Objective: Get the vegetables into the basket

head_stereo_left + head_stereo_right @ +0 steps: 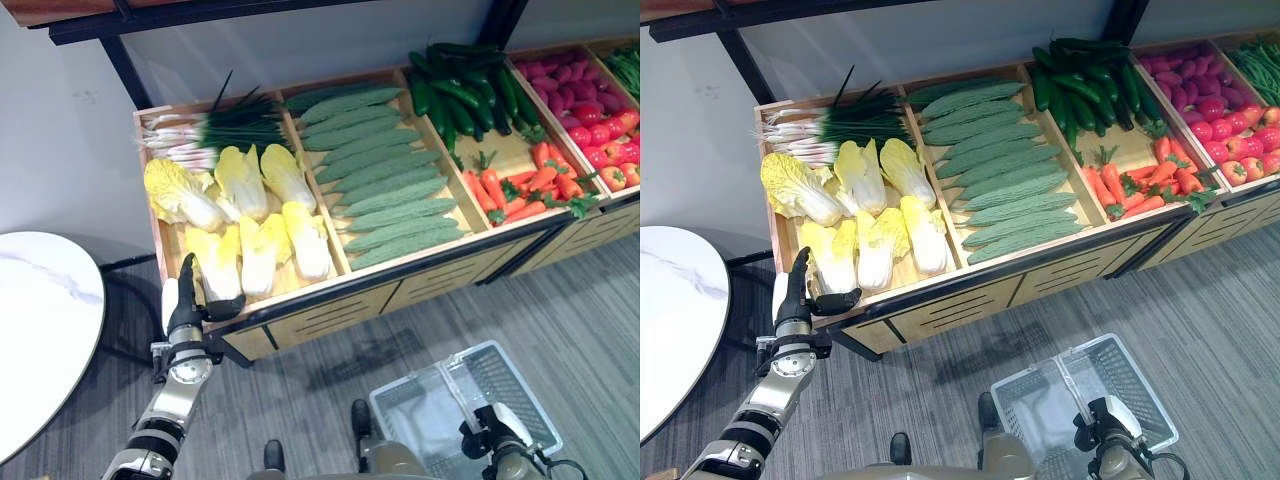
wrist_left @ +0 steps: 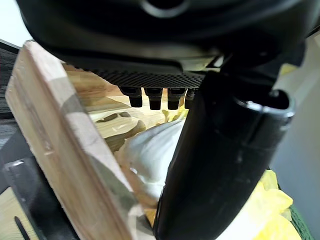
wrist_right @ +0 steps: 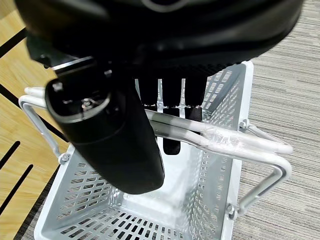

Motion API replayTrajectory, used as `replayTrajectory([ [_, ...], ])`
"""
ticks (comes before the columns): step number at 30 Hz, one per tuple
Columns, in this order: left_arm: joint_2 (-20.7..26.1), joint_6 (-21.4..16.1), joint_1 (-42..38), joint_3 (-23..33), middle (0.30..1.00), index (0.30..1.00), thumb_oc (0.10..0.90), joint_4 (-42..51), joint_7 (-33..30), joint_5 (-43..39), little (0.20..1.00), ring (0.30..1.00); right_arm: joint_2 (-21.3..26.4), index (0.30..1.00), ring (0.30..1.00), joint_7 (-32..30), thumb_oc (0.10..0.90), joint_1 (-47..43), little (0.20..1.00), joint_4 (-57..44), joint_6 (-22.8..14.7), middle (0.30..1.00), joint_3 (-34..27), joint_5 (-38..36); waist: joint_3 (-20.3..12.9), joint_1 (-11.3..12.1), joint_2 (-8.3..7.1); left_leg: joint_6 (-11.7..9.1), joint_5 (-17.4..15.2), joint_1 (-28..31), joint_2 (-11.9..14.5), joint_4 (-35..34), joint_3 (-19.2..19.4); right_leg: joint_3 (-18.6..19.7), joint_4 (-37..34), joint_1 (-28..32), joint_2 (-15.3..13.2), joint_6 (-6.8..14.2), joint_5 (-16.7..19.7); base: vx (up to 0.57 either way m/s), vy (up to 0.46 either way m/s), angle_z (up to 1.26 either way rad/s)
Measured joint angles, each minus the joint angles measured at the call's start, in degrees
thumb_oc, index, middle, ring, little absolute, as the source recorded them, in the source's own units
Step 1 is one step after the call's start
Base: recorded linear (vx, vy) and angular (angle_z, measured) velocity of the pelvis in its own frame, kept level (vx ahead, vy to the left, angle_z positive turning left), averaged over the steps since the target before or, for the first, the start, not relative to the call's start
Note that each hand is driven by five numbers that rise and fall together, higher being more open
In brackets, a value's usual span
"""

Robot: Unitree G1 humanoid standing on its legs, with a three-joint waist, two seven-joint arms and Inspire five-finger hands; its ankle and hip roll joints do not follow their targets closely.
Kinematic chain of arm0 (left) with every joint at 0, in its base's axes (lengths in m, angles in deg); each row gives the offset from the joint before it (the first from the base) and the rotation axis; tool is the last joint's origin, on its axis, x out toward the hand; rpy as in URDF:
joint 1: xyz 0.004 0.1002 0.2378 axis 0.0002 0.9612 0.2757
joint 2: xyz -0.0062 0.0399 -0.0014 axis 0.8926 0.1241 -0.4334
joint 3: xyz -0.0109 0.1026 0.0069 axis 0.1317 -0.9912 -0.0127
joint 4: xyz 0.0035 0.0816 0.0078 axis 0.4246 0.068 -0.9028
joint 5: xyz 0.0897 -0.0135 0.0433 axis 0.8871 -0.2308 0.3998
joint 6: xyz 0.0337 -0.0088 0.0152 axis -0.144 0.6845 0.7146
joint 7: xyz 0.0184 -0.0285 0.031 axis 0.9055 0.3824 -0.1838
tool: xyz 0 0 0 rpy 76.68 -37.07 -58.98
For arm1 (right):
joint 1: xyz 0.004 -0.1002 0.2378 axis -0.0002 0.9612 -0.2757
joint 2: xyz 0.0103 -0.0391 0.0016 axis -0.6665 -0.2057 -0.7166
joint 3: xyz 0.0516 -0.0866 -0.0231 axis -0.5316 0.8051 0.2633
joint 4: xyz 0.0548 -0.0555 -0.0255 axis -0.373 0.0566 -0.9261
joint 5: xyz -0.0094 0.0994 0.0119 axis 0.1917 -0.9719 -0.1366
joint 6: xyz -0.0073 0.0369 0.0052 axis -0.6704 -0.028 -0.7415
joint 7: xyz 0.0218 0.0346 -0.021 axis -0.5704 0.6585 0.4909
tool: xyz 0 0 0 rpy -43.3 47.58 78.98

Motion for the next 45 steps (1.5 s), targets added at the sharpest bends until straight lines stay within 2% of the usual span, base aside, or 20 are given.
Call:
replayTrajectory([
  [1,0.01,0.07,-0.24,0.05,1.0,1.0,0.9,-0.07,-0.08,0.01,1.0,1.0,0.0,0.3,0.3,-0.02,0.4,-0.02,0.3,0.01,0.0,0.3,0.01,0.0,-0.01,0.0,-0.02,0.0,0.0,-0.26,-0.01,0.0,0.16,0.12,0.0,-0.33,0.0,-0.02,0.08,-0.01,0.0,-0.05],
  [2,0.01,0.12,-0.54,0.01,0.893,0.893,0.824,-0.18,-0.16,0.12,0.893,0.893,0.0,0.3,0.3,-0.08,0.4,-0.04,0.3,0.03,0.03,0.3,0.01,0.0,-0.01,0.01,-0.02,-0.04,0.03,-0.4,-0.02,0.0,0.23,0.16,0.0,-0.48,0.02,-0.05,0.19,0.0,0.004,-0.04],
  [3,0.01,0.25,-0.75,0.0,0.3,0.3,0.4,-0.39,-0.27,0.17,0.3,0.3,0.0,0.3,0.3,-0.11,0.4,-0.04,0.3,0.03,0.03,0.3,0.01,0.0,-0.01,0.02,-0.02,-0.06,0.04,-0.39,-0.01,0.0,0.24,0.18,0.0,-0.49,0.03,-0.07,0.22,0.0,0.0,0.0],
  [5,-0.46,1.24,-2.31,-0.03,0.3,0.3,0.4,-3.06,-1.67,1.41,0.3,0.3,-0.01,0.3,0.3,-0.37,0.4,0.07,0.3,0.04,0.07,0.3,0.04,0.01,-0.01,0.01,-0.02,-0.05,0.03,-0.38,-0.02,0.0,0.43,0.4,0.0,-0.59,0.05,-0.07,0.22,0.01,0.004,-0.03],
  [14,-0.76,5.04,-2.88,0.22,0.3,0.3,0.4,-2.71,-2.77,5.62,0.3,0.3,-0.05,0.3,0.3,-0.52,0.4,0.07,0.3,0.06,0.27,0.3,0.09,0.01,-0.36,-0.06,-0.31,-0.11,-0.07,0.14,0.04,-0.02,0.94,0.89,0.0,-0.35,0.21,-0.11,0.28,0.02,0.005,-0.03],
  [19,-1.02,6.22,-2.73,0.88,0.3,0.3,0.4,-1.33,-2.83,5.51,0.3,0.3,-0.49,0.3,0.3,-0.51,0.4,0.03,0.3,0.05,0.89,0.3,0.09,0.04,-0.91,0.03,-1.1,-0.06,-0.1,0.65,0.04,-0.01,0.98,0.91,0.0,0.19,0.2,-0.59,0.67,0.0,0.0,0.0],
  [22,-2.53,6.7,-1.79,3.28,0.3,0.3,0.4,2.93,-4.68,5.3,0.3,0.3,-0.64,0.3,0.3,-0.52,0.4,0.09,0.3,0.07,0.98,0.3,0.11,0.06,-0.87,0.18,-1.28,-0.06,-0.1,1.19,0.04,-0.01,0.96,0.78,0.0,0.8,0.15,-0.35,0.49,0.0,0.0,0.0],
  [26,-4.18,6.48,-0.72,6.68,0.3,0.3,0.4,13.67,-10.8,5.42,0.3,0.3,-1.03,0.3,0.3,-0.77,0.4,0.12,0.3,0.17,0.97,0.3,1.09,0.07,-0.79,0.55,-1.67,-0.2,0.0,1.26,0.1,-0.01,0.81,0.54,0.0,0.95,0.16,-0.22,0.4,0.0,-0.003,0.02],
  [28,-5.27,5.4,0.63,8.46,0.3,0.3,0.4,22.49,-13.44,5.44,0.3,0.3,-1.54,0.3,0.3,-1.06,0.4,0.22,0.3,0.34,0.87,0.3,1.28,0.08,-0.76,0.88,-1.8,-0.22,0.01,1.4,0.13,-0.01,0.69,0.34,0.01,1.19,0.14,-0.22,0.4,-0.01,0.006,0.03],
  [30,-5.43,1.7,2.69,8.79,0.3,0.3,0.4,31.41,-13.52,5.35,0.3,0.3,-2.04,0.3,0.3,-1.12,0.4,1.13,0.3,0.73,0.86,0.3,1.25,0.05,-0.78,1.55,-1.78,-0.08,-0.09,2.19,0.12,-0.01,0.13,-0.11,0.0,2.35,0.06,-0.35,0.31,-0.03,0.024,0.14],
  [32,-2.8,-3.38,7.49,8.65,0.3,0.3,0.4,37.81,-9.66,2.27,0.3,0.3,-2.33,0.3,0.3,-1.08,0.4,1.18,0.3,1.26,0.85,0.3,1.01,0.01,-0.91,2.5,-1.55,-0.01,-0.14,2.6,-0.13,-0.01,-0.26,-0.34,0.0,2.92,-0.21,-0.3,0.22,-0.06,0.057,0.1],
  [33,1.08,-4.78,12.66,6.73,0.3,0.3,0.4,40.12,-3.49,-6.54,0.3,0.3,-1.95,0.3,0.3,-0.86,0.4,1.36,0.3,1.16,0.93,0.3,0.88,-0.03,-1.05,3.1,-1.07,0.0,-0.14,2.61,-0.25,-0.08,-0.46,-0.48,0.0,3.04,-0.37,-0.41,0.3,-0.05,0.064,0.12],
  [34,6.39,-5.63,19.75,1.97,0.3,0.3,0.4,41.75,9.23,-22.62,0.3,0.3,-0.25,0.3,0.3,0.36,0.4,2.41,0.3,-1.47,1.23,0.3,0.87,-0.04,-1.33,3.39,-0.1,0.03,-0.11,2.74,-0.65,-0.02,-0.81,-0.83,0.0,3.37,-0.91,-0.41,0.34,-0.05,0.059,0.13],
  [35,4.88,-5.58,22.52,-1.34,0.3,0.3,0.4,40.17,17.0,-30.76,0.3,0.3,0.14,0.3,0.3,1.09,0.4,2.23,0.3,-2.02,1.25,0.3,0.89,-0.05,-1.65,3.35,0.45,0.18,-0.17,2.84,-1.0,-0.04,-0.75,-0.69,0.0,3.44,-1.26,-0.03,0.26,-0.05,0.039,0.08],
  [37,2.83,-5.38,22.43,-2.52,0.3,0.3,0.4,37.85,23.17,-37.44,0.3,0.3,-0.07,0.3,0.3,2.1,0.4,2.23,0.3,-2.08,0.77,0.3,0.81,0.06,-1.8,3.3,0.64,0.26,-0.08,2.92,-1.01,-0.02,-0.71,-0.58,0.0,3.46,-1.25,0.11,0.24,-0.03,0.016,-0.03],
  [40,1.32,-4.55,21.79,-2.58,0.3,0.3,0.4,37.57,29.15,-43.04,0.3,0.3,-0.76,0.3,0.3,3.26,0.4,2.18,0.3,-0.79,-0.33,0.3,-0.26,0.06,-2.0,3.0,0.97,0.71,-0.36,2.95,-0.77,-0.27,-0.67,-0.52,0.0,3.43,-0.99,0.15,0.21,-0.01,0.002,-0.02],
  [45,1.4,-4.58,20.49,-1.77,0.3,0.3,0.4,37.57,30.4,-43.99,0.3,0.3,-0.61,0.3,0.3,3.36,0.4,2.81,0.3,1.13,-0.31,0.3,-2.51,0.04,-2.76,2.96,1.96,0.68,-0.36,3.16,-0.69,-0.28,-0.68,-0.52,0.0,3.64,-0.9,0.15,0.19,0.0,0.007,0.0],
])
